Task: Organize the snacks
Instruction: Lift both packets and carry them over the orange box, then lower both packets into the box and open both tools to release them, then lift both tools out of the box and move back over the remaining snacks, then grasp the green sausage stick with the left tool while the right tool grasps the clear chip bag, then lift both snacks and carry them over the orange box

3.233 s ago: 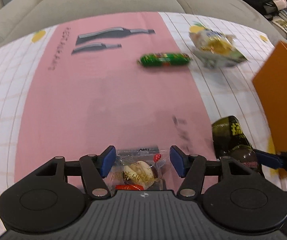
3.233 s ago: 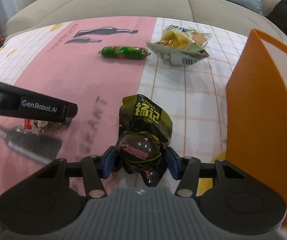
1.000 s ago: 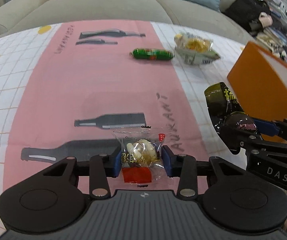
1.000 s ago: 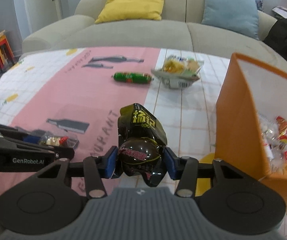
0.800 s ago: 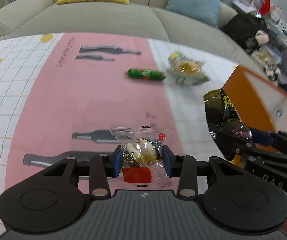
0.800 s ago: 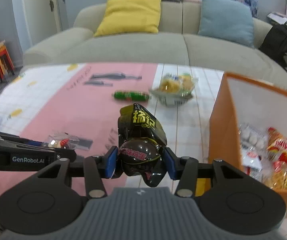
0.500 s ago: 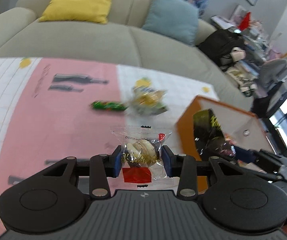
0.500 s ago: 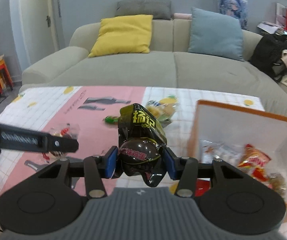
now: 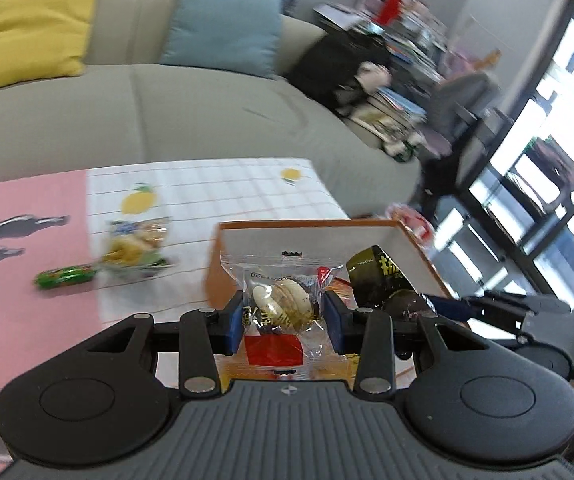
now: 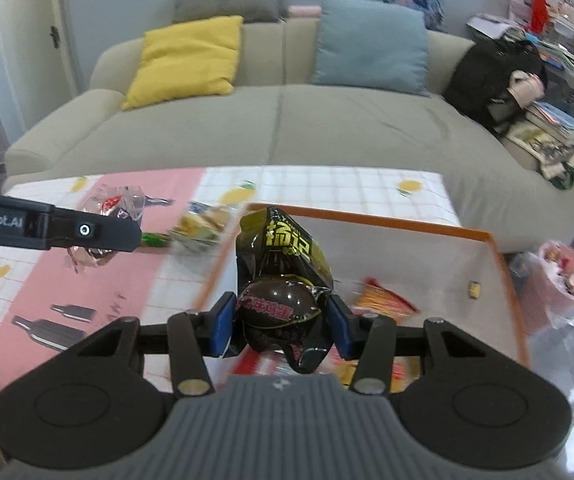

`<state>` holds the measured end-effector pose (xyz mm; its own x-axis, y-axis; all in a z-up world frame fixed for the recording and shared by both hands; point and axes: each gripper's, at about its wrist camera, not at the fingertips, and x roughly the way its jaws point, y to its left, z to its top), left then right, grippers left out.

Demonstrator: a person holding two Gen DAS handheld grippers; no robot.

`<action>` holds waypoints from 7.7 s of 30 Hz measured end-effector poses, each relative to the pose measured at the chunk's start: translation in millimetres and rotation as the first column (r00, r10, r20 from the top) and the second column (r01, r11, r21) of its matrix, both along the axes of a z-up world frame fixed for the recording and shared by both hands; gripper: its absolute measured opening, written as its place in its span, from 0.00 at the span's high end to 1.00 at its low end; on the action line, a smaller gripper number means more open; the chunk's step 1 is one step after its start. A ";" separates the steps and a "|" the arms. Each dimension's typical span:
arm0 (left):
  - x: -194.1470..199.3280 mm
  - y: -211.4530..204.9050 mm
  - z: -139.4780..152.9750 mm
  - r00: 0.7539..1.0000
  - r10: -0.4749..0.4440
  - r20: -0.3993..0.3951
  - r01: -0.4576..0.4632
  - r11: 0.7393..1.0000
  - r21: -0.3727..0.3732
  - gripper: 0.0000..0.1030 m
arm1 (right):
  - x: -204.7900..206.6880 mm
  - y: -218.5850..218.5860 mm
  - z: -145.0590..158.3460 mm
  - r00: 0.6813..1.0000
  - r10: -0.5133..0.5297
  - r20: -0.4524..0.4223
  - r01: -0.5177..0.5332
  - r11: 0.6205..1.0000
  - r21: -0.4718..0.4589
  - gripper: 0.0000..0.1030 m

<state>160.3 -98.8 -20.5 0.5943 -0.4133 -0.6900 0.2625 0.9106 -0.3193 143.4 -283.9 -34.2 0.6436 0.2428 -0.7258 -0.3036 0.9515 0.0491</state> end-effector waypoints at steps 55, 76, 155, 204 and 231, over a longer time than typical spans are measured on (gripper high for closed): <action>80.3 -171.7 -108.4 0.934 -0.259 -0.245 0.344 0.835 0.429 0.43 | 86.1 -78.9 -103.6 0.935 0.036 -0.353 -0.201 0.873 -0.444 0.51; 36.1 -111.2 -12.8 0.980 -0.197 -0.039 0.197 0.909 0.368 0.28 | 43.8 -50.5 -22.2 0.988 -0.063 -0.145 0.006 0.932 -0.363 0.13; 121.0 141.7 -157.5 0.970 -0.192 -0.150 0.241 0.836 0.493 0.47 | 176.3 225.3 -126.8 0.915 0.323 -0.242 -0.380 0.892 -0.244 0.53; -62.0 153.0 -146.7 0.892 0.328 -0.312 -0.266 0.938 0.224 0.50 | -66.2 193.5 -117.4 0.903 0.418 0.096 -0.373 0.876 -0.306 0.24; -73.2 153.5 -136.5 0.900 0.358 -0.250 -0.315 0.929 0.195 0.76 | -61.2 190.3 -136.0 0.945 0.325 0.021 -0.312 0.923 -0.224 0.49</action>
<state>87.0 54.7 -157.0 0.4570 -0.1044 -0.8833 -0.1471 0.9705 -0.1909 82.3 -93.6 -170.2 0.5999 0.2844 -0.7478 -0.5889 0.7897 -0.1721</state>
